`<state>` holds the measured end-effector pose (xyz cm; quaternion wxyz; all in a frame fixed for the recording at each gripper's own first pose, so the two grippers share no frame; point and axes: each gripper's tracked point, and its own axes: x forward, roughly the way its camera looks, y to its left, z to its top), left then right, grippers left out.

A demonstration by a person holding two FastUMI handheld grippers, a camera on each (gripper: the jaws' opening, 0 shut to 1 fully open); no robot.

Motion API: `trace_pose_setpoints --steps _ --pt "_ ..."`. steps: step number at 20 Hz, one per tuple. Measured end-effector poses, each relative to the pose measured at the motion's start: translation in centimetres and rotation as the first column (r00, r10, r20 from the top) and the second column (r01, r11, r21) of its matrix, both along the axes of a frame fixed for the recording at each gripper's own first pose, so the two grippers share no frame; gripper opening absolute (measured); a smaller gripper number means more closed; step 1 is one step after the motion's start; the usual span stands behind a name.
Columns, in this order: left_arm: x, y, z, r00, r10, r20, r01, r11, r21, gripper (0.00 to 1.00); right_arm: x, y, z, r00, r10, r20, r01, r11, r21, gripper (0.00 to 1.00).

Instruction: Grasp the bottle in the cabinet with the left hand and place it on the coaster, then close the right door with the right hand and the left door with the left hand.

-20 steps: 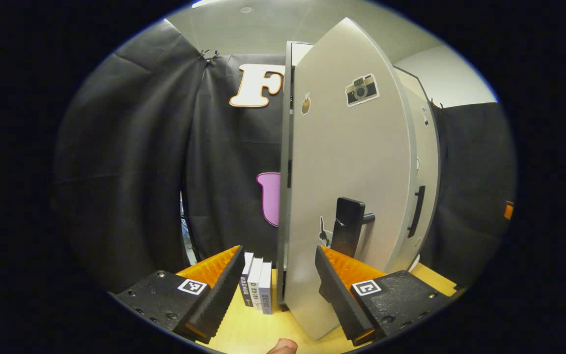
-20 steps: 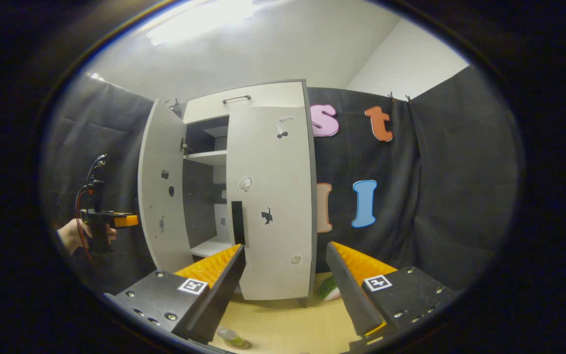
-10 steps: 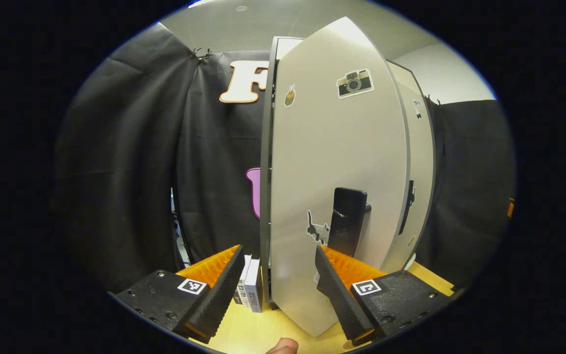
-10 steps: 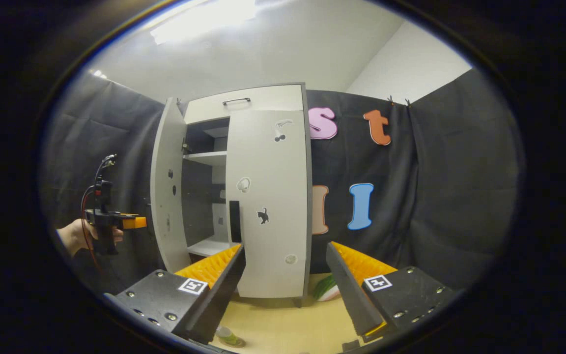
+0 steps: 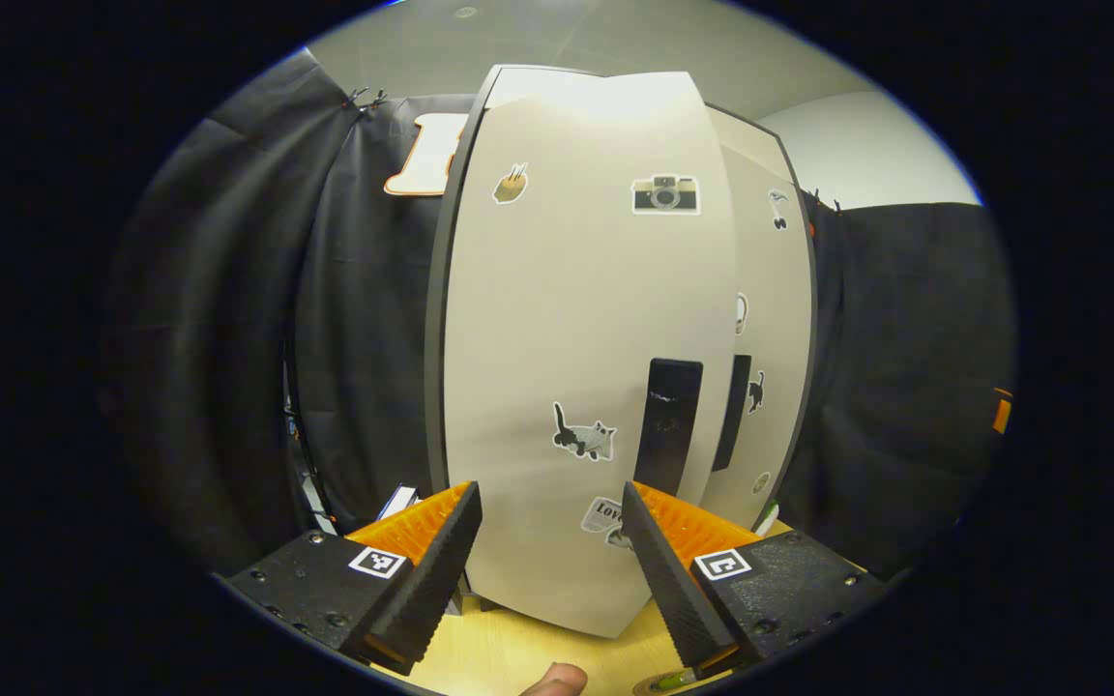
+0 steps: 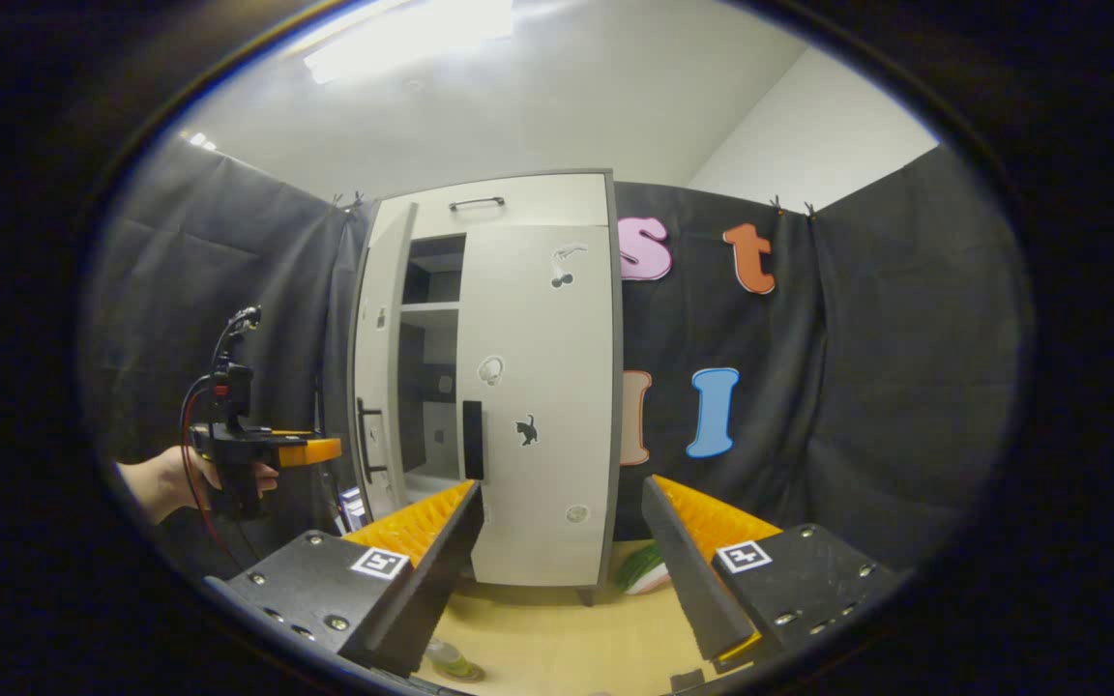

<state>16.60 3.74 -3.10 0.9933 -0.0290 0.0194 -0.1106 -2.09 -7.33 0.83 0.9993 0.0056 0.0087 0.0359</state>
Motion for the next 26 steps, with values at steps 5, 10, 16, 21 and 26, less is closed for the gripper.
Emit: trace_pose_setpoints --steps 5,10,16,21,26 --pt "-2.6 -0.8 0.6 1.000 0.002 0.023 -0.003 1.000 0.017 0.93 -0.9 0.9 -0.6 1.000 0.020 -0.009 -0.020 0.999 -0.037 0.99" --pt "-5.9 -0.3 0.6 1.000 0.000 0.019 -0.001 1.000 0.015 0.93 -1.4 3.2 -1.1 0.998 0.070 -0.002 -0.070 0.996 -0.062 1.00" --pt "-10.0 2.0 1.1 0.997 0.077 0.021 -0.077 0.997 0.014 0.93 -1.3 7.9 -1.3 0.986 0.164 -0.001 -0.164 0.986 -0.032 1.00" --pt "-12.8 3.3 2.6 0.990 0.119 0.074 -0.122 0.992 0.039 0.93 -0.4 10.1 -1.6 0.981 0.192 -0.023 -0.192 0.981 0.002 1.00" --pt "-13.2 4.1 2.3 0.987 0.138 0.080 -0.140 0.990 0.023 0.97 0.4 11.1 -1.8 0.981 0.186 -0.056 -0.183 0.982 0.051 1.00"
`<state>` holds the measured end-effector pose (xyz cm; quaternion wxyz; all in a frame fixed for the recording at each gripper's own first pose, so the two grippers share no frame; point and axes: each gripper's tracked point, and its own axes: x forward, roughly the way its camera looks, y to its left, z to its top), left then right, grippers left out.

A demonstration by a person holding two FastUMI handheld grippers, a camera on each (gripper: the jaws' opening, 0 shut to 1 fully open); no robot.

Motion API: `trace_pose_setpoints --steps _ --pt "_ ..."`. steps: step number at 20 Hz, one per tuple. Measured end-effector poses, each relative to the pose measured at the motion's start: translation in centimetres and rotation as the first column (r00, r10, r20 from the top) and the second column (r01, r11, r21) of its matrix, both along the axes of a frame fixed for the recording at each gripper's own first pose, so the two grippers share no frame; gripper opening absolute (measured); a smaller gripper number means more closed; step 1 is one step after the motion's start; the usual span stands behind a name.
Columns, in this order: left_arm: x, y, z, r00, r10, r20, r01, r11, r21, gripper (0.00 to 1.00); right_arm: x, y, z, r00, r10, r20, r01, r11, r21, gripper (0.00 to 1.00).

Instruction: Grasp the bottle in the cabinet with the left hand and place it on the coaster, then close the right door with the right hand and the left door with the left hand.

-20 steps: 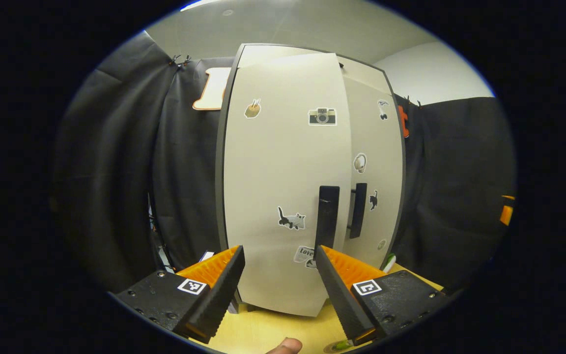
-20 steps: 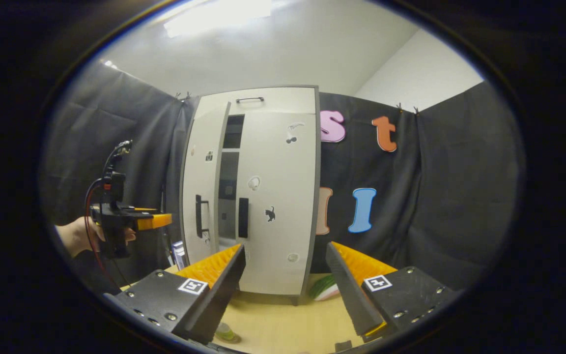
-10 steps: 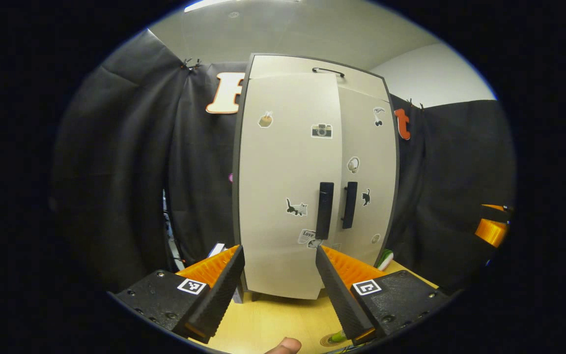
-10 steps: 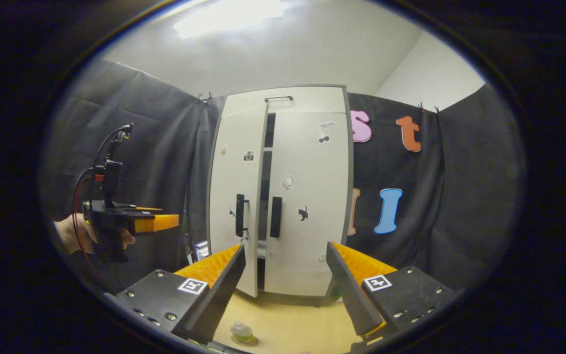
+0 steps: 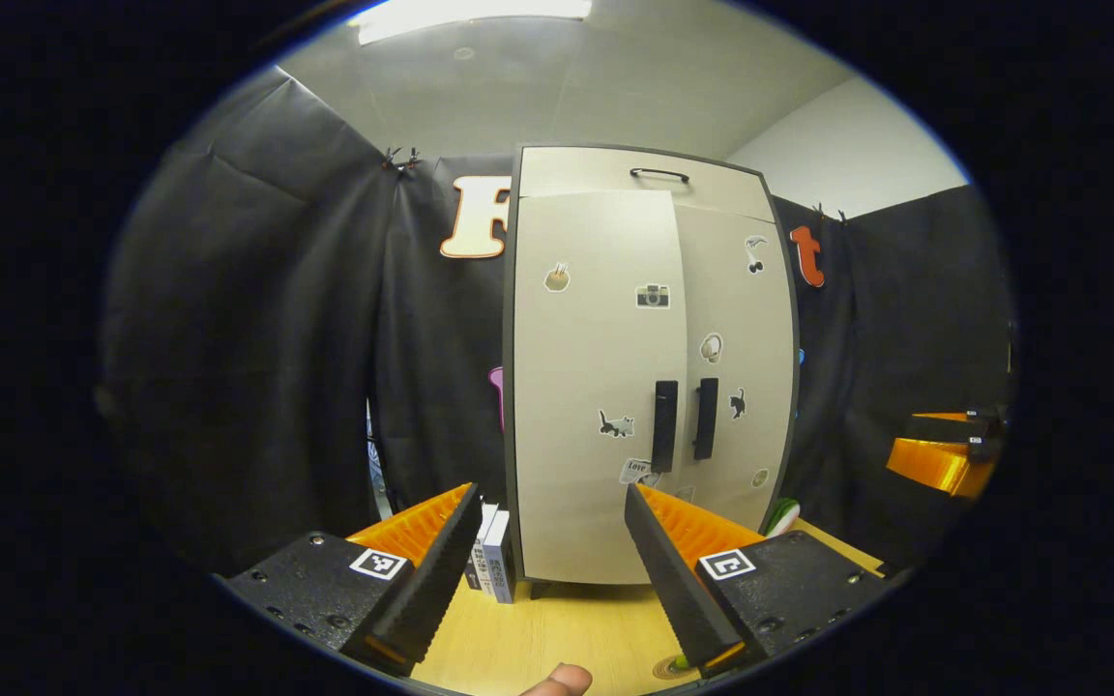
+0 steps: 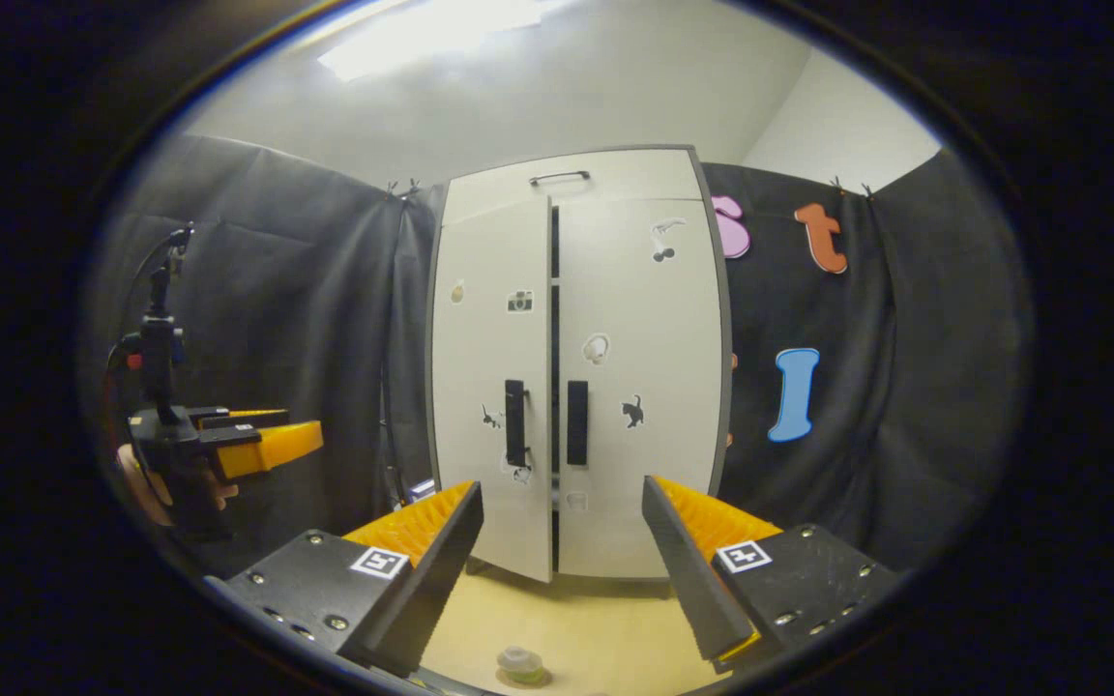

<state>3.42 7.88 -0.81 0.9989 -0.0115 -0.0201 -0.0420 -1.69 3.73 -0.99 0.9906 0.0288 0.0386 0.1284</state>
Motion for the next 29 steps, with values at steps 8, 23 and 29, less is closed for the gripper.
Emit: trace_pose_setpoints --steps 8,23,29 --pt "1.2 -0.7 -0.7 0.999 -0.040 -0.010 0.041 0.999 0.032 0.94 0.1 0.6 0.8 1.000 0.001 0.006 -0.001 1.000 0.021 1.00" --pt "2.7 -1.7 -0.8 0.996 -0.090 0.007 0.090 0.996 0.028 0.95 1.0 0.7 1.4 0.999 -0.022 0.026 0.022 1.000 0.003 0.99" --pt "3.2 -2.5 -0.7 0.994 -0.106 0.011 0.106 0.994 0.023 0.94 1.2 0.7 1.4 0.999 -0.013 0.051 0.015 0.999 -0.044 1.00"
